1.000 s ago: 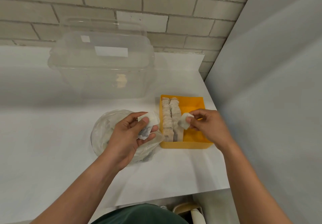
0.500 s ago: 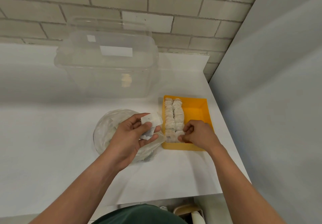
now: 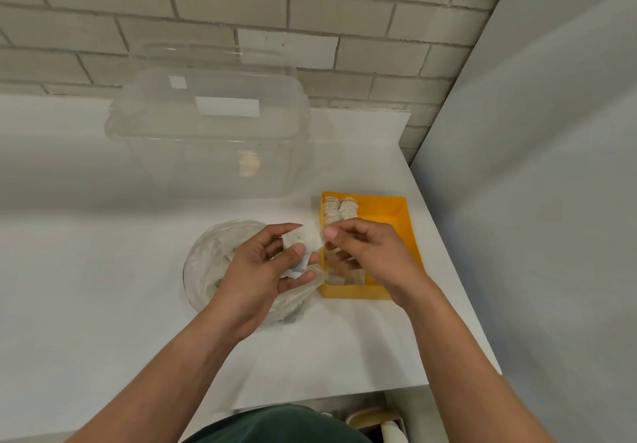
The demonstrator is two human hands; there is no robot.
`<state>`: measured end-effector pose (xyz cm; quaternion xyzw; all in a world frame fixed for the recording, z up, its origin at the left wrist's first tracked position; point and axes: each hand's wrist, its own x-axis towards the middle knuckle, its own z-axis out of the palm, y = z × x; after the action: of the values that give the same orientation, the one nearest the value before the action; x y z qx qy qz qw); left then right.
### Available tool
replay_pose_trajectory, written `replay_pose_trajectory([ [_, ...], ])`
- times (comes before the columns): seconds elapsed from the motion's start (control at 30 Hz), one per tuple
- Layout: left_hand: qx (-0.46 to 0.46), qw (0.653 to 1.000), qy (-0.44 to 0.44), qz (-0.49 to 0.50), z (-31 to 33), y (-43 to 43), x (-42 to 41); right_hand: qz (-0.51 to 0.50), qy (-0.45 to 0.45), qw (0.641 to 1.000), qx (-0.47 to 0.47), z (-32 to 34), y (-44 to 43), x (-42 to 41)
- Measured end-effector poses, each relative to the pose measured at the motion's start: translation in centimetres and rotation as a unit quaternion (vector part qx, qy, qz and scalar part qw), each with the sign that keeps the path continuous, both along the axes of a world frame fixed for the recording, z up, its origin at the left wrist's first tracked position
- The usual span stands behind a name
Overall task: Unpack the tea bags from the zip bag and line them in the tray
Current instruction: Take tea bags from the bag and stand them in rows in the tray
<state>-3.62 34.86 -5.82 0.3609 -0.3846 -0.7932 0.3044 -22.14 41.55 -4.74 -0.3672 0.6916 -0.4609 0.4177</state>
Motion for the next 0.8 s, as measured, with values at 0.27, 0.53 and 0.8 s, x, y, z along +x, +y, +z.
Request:
replay_pose_trajectory([
  [0.27,0.028,0.999,-0.007,-0.030,0.2,0.1,-0.3,-0.011,0.131,0.990,-0.044,0.2,-0.3,0.5],
  [0.53,0.015,1.000,-0.009,-0.012,-0.1,0.5,-0.7,0.019,0.102,0.992,-0.072,0.9,-0.1,0.8],
  [0.8,0.016,1.000,-0.018,0.000,-0.6,0.1,-0.5,-0.065,0.147,0.983,-0.093,0.5,0.7,-2.6],
])
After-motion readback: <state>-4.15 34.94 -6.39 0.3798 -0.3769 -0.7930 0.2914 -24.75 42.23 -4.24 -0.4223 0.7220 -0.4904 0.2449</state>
